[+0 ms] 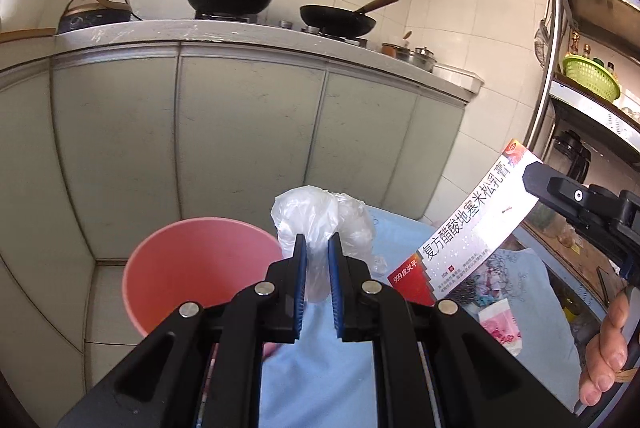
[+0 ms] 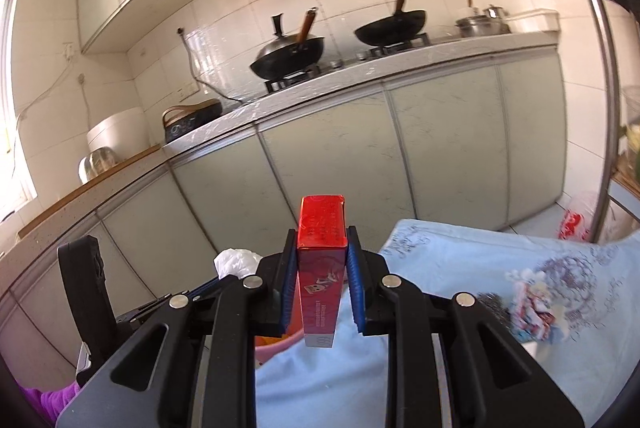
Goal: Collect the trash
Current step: 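Carry both items over the pink bin and open both grippers to drop them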
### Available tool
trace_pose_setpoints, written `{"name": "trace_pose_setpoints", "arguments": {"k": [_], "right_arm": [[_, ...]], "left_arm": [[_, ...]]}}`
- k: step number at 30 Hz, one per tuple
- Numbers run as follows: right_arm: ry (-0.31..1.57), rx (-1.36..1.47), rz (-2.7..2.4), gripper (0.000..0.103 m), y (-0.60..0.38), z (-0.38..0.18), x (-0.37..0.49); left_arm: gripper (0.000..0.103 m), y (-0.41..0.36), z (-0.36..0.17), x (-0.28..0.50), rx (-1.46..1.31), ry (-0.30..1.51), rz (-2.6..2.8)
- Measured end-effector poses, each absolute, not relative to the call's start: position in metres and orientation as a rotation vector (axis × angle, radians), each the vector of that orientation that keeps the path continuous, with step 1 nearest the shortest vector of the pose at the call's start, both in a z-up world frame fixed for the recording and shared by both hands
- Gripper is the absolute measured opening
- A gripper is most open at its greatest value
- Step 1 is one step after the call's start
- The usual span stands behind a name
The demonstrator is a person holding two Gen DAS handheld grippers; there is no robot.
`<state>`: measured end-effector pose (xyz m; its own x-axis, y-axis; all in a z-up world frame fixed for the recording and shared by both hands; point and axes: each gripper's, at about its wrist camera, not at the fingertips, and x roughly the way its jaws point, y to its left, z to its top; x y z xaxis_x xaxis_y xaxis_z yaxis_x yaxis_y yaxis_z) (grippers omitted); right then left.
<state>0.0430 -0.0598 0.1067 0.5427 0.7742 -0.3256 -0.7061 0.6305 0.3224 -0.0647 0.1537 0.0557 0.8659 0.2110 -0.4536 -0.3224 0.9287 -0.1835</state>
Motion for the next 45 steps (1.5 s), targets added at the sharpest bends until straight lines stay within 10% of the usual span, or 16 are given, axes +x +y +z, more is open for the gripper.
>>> {"name": "trace_pose_setpoints", "arguments": {"k": [37,45], "right_arm": [[0.671,-0.112,0.976,0.023,0.123,0.014,0.055],[0.748,-0.124,0.982,0.024,0.128,0.002,0.061]], "left_arm": [[0.013,0.263,-0.045,-0.07,-0.273,0.652,0.555],[0.034,0.264,-0.048,-0.067,-0.297,0.659,0.54]]}}
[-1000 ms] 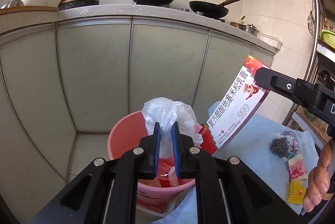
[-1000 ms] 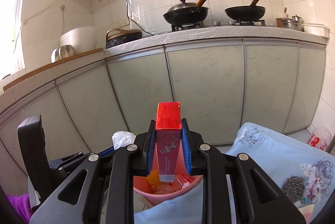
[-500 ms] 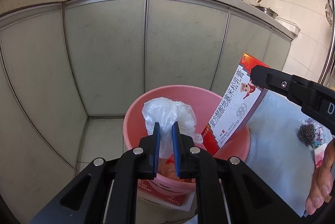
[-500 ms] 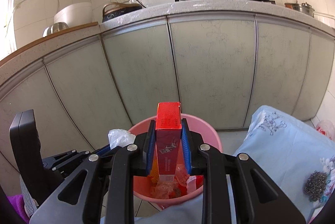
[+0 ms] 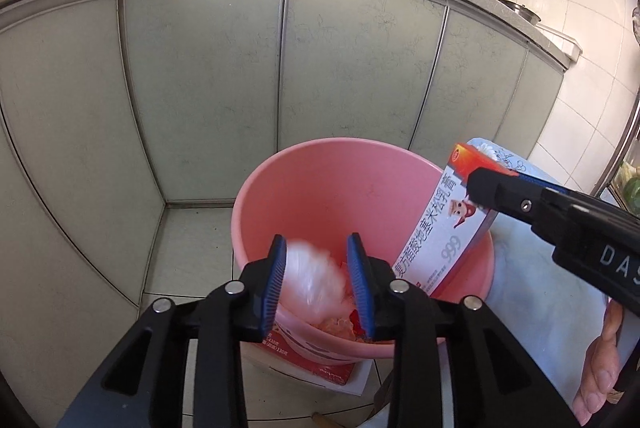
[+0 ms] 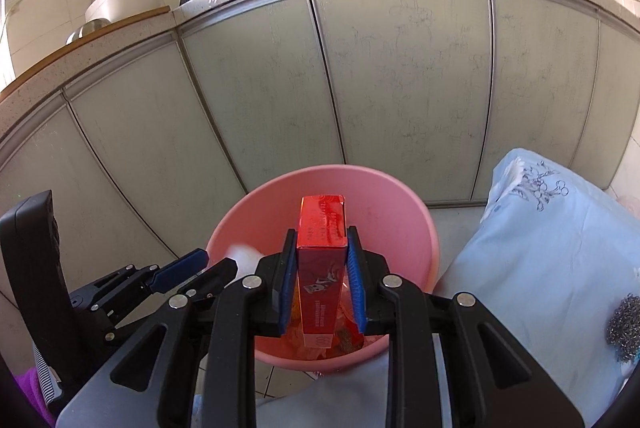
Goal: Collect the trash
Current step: 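Carry both items over the pink bin and open both grippers to drop them, then move both tools back over the table trash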
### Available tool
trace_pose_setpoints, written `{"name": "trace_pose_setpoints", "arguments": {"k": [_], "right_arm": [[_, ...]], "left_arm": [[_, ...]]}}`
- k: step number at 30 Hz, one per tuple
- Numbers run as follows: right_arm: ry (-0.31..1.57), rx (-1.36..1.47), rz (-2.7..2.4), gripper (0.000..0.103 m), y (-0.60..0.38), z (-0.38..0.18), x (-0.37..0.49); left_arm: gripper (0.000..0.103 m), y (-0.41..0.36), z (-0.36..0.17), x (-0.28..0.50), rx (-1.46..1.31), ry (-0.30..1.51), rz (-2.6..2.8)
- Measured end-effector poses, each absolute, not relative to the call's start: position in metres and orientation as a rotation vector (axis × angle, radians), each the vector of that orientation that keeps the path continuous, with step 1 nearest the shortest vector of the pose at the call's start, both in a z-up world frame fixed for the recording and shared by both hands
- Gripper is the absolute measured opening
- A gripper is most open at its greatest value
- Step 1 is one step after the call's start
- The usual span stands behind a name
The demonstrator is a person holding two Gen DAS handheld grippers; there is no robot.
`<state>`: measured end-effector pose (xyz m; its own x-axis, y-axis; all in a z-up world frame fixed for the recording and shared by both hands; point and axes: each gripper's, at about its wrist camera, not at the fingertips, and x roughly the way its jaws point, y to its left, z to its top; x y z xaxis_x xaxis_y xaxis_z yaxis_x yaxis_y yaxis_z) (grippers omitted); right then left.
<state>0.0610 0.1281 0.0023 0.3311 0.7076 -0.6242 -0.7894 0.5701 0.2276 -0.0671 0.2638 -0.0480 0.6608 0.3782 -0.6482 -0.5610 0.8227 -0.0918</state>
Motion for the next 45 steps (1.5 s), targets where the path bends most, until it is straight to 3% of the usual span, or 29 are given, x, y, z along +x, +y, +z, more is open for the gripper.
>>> {"name": "trace_pose_setpoints", "arguments": {"k": [5,12,27,45], "right_arm": [[0.758,-0.115,0.982,0.025,0.125,0.006,0.061],[0.738,-0.079,0.986,0.025,0.111,0.02,0.06],[0.737,-0.013,0.966,0.025,0.058,0.036,0.052],[0.739,-0.027,0.79,0.025,-0.054,0.03,0.032]], "left_arm": [[0.044,0.262,-0.043,-0.071,-0.291,0.641,0.546],[0.047,0.257,-0.031,-0.077,-0.287,0.614,0.545],[0.048,0.236,-0.003,-0.084,-0.286,0.576,0.491],[0.048,0.154,0.015,-0.06,-0.225,0.593,0.3]]}}
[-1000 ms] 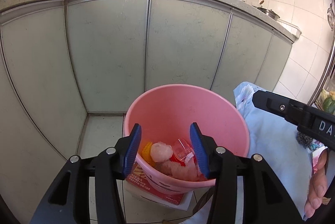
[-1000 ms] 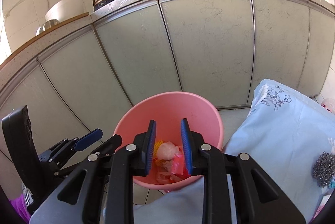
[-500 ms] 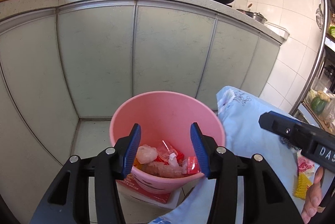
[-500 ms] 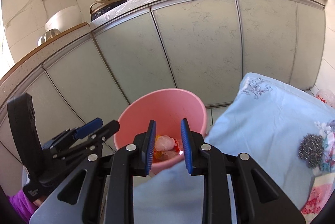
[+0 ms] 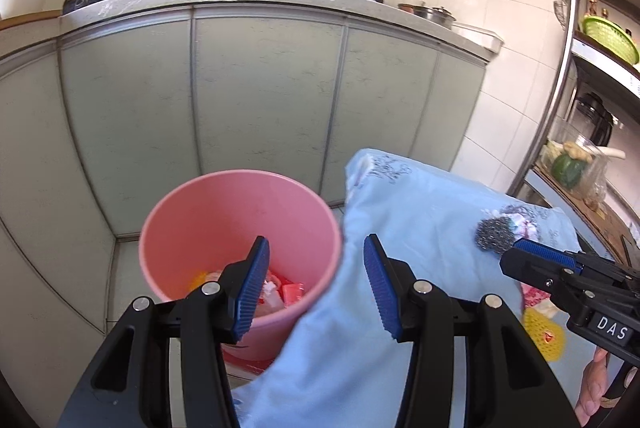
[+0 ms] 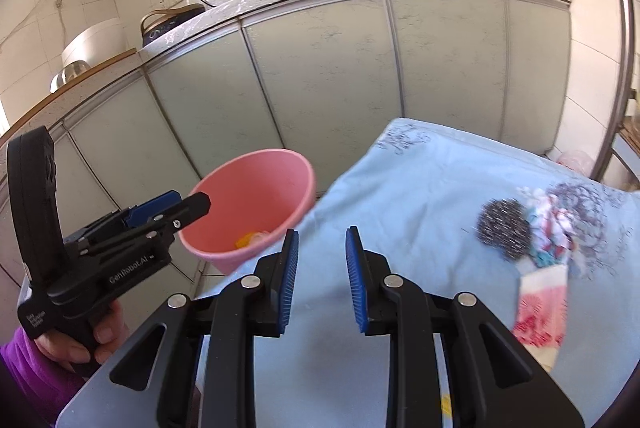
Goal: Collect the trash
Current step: 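Move both tools back over the table trash, then grasp the pink-patterned paper cup with the right gripper while the left grasps the steel wool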
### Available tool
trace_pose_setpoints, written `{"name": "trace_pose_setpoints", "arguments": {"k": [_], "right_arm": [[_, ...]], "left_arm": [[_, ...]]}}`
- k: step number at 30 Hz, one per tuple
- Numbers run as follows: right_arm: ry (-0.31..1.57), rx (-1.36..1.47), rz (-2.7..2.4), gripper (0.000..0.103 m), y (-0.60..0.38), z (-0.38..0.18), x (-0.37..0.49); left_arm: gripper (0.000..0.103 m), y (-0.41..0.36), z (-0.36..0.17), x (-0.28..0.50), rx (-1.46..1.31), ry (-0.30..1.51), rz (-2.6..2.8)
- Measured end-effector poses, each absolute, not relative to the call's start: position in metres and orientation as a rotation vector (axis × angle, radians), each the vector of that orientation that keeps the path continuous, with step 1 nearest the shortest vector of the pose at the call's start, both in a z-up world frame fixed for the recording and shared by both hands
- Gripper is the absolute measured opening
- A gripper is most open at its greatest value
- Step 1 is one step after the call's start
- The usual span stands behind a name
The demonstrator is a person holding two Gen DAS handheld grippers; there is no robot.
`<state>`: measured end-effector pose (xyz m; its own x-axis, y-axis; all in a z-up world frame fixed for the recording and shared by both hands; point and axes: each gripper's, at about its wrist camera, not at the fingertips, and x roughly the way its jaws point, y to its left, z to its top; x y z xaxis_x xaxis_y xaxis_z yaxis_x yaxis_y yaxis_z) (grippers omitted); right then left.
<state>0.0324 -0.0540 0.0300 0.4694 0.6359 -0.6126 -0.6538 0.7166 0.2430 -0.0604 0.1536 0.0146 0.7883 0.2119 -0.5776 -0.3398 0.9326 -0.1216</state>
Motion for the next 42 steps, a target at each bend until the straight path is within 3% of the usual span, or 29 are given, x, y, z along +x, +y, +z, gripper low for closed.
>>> {"name": "trace_pose_setpoints", "arguments": {"k": [21,22,24,33,37,39,42], "right_arm": [[0.874,0.125,0.463,0.025,-0.188,-0.027,0.073],[0.879,0.132,0.466,0.026,-0.19,-0.029,0.075],[0.881,0.141,0.482,0.041,-0.189,-0.031,0.077],[0.901,0.118,0.489,0.041,-0.179,-0.045,0.092],[0.885,0.116,0.502,0.04,-0.18,-0.048,0.092],[0.881,0.124,0.504,0.027,-0.181,-0.049,0.092],[0.868,0.137,0.52,0.025,-0.185,-0.049,0.091]], "left_arm": [[0.048,0.087,0.002,-0.027,-0.14,0.658,0.126],[0.048,0.085,0.001,-0.025,-0.137,0.662,0.121],[0.048,0.08,0.0,-0.019,-0.126,0.671,0.108],[0.048,0.047,0.004,0.021,-0.092,0.683,0.01],[0.048,0.03,0.003,0.049,-0.089,0.705,-0.054],[0.049,0.021,0.0,0.064,-0.096,0.718,-0.088],[0.049,0.008,-0.007,0.085,-0.1,0.742,-0.126]]}}
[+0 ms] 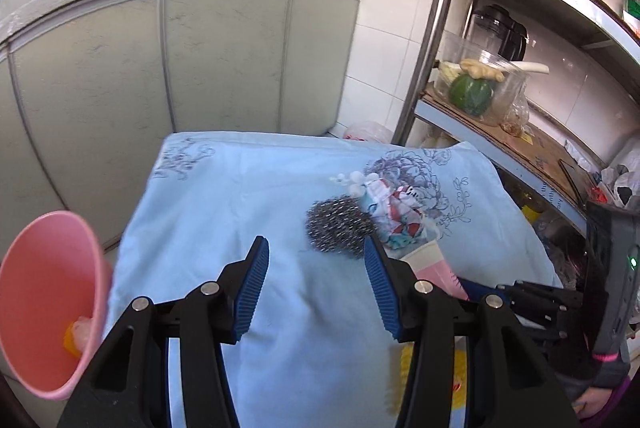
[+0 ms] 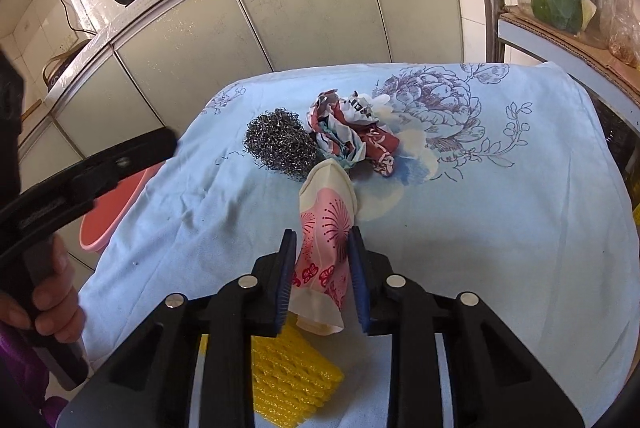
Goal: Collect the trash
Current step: 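Grasp the pink-patterned paper cup with the right gripper while the left grasps the steel wool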
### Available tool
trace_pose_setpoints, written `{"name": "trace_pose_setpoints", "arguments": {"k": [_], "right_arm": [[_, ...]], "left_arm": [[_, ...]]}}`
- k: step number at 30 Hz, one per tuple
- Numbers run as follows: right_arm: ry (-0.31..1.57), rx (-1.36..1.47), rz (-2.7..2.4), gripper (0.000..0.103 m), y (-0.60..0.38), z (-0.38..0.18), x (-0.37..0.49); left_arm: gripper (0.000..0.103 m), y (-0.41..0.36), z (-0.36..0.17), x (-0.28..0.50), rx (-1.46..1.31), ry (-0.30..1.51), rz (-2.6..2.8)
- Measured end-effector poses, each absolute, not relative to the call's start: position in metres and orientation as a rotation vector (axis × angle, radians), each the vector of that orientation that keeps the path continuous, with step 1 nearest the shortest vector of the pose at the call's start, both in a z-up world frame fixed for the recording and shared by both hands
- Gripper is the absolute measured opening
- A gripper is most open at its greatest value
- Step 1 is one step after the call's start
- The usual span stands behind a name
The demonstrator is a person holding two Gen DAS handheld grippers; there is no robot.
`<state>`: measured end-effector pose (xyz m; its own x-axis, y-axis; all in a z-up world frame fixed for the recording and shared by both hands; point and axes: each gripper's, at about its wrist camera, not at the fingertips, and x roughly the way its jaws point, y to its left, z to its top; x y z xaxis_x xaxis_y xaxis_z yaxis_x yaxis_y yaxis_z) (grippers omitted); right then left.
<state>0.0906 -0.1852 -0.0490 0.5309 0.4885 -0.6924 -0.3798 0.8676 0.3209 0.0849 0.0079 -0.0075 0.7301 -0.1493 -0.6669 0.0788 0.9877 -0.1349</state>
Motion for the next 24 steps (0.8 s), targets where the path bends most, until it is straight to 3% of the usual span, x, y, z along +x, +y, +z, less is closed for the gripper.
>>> {"name": "trace_pose_setpoints", "arguments": {"k": [19,24], "right_arm": [[0.838,0.162,0.512,0.024,-0.197,-0.045,0.086],[0.838,0.17,0.501,0.024,-0.2,-0.044,0.084]], "left_arm": [[0.048,-0.011,-0.049,0.148,-0.128,0.815,-0.116],[0.026,-0.015,-0.05,0.146,-0.116,0.81,-0.13]]}}
